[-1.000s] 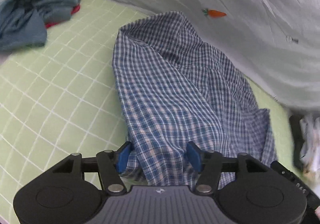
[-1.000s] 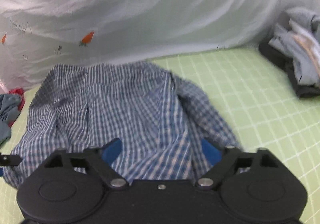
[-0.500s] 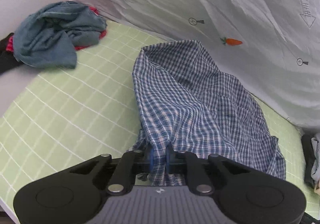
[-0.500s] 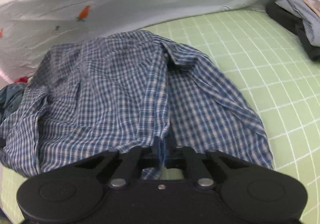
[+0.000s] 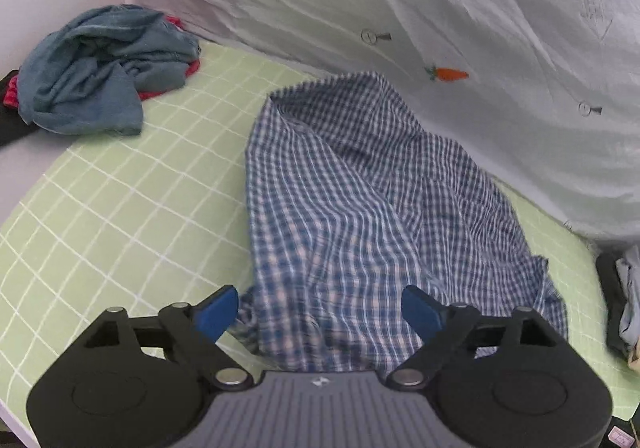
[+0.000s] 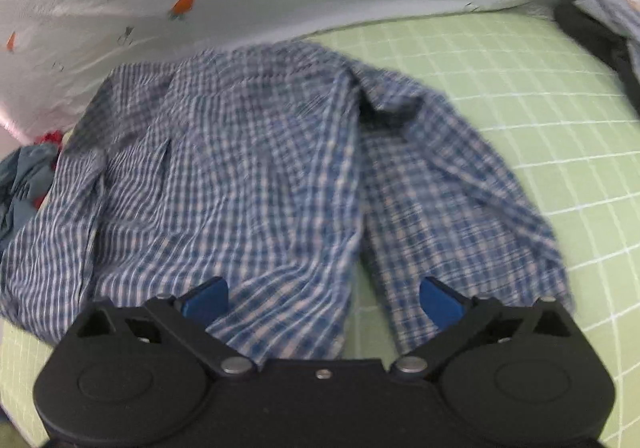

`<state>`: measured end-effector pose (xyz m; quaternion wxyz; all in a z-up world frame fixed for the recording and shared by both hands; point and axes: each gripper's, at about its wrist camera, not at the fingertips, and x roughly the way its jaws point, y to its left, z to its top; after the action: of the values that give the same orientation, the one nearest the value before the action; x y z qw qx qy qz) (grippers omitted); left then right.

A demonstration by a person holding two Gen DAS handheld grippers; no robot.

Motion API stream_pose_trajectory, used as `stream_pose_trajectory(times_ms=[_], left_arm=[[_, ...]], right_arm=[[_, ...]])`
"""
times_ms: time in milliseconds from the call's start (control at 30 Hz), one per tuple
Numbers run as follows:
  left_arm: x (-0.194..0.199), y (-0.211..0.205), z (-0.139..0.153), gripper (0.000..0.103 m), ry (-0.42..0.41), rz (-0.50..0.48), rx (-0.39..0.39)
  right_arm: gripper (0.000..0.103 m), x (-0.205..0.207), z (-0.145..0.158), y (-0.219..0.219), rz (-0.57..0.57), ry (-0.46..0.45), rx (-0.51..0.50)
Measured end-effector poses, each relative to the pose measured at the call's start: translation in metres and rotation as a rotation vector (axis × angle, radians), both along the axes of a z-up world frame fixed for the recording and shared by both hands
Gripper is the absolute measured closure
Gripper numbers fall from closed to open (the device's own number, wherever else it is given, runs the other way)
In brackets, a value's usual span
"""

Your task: Fold clothes

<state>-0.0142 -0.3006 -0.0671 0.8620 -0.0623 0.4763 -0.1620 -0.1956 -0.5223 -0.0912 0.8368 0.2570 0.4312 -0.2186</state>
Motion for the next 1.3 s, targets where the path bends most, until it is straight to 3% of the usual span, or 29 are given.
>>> stream_pose_trajectory(times_ms=[133, 233, 300, 333, 433, 500, 533, 600, 700, 767, 1000, 1233, 1300], left_arm=[[-0.003, -0.009, -0.004, 0.016, -0.026, -0.009, 0.053], [-0.004, -0.013, -0.004, 0.049, -0.05, -0.02, 0.114], [-0.004, -0.012, -0.004, 0.084, -0.056, -0.007, 0.153], [-0.003, -0.011, -0.004, 0.086, -0.056, -0.004, 0.161], [-0.003, -0.006, -0.004, 0.091, -0.05, -0.007, 0.13], [-0.003, -0.004, -0.002, 0.092, -0.059, -0.002, 0.127], [-0.004, -0.003, 0.0, 0.092, -0.066, 0.006, 0.121], [-0.004, 0.001, 0.006, 0.093, -0.08, 0.025, 0.11], [0.0, 0.01, 0.017, 0.093, -0.088, 0.053, 0.078], [0.001, 0.017, 0.026, 0.096, -0.098, 0.07, 0.061], [0.008, 0.037, 0.049, 0.099, -0.205, 0.102, 0.138], [0.039, 0.08, 0.074, 0.1, -0.355, 0.272, 0.291], [0.045, 0.085, 0.075, 0.097, -0.353, 0.306, 0.301]], right_arm=[[0.0, 0.005, -0.011, 0.005, 0.042, 0.025, 0.039], [0.0, 0.007, -0.016, 0.007, 0.056, 0.039, 0.069], [0.001, 0.009, -0.017, 0.008, 0.067, 0.049, 0.076], [0.008, 0.009, -0.017, 0.009, 0.072, 0.053, 0.071], [0.057, 0.011, -0.015, 0.012, 0.089, 0.06, 0.058], [0.071, 0.011, -0.012, 0.015, 0.103, 0.055, 0.028], [0.088, 0.011, -0.01, 0.016, 0.11, 0.052, 0.012], [0.098, 0.008, -0.005, 0.018, 0.105, 0.05, -0.043], [0.1, 0.002, 0.0, 0.012, 0.088, 0.039, -0.079], [0.101, -0.003, -0.001, 0.005, 0.073, 0.024, -0.047], [0.101, 0.001, 0.006, 0.015, 0.061, 0.038, -0.132], [0.101, -0.006, 0.008, 0.005, -0.057, 0.069, -0.176], [0.101, -0.005, 0.008, 0.006, -0.079, 0.068, -0.167]])
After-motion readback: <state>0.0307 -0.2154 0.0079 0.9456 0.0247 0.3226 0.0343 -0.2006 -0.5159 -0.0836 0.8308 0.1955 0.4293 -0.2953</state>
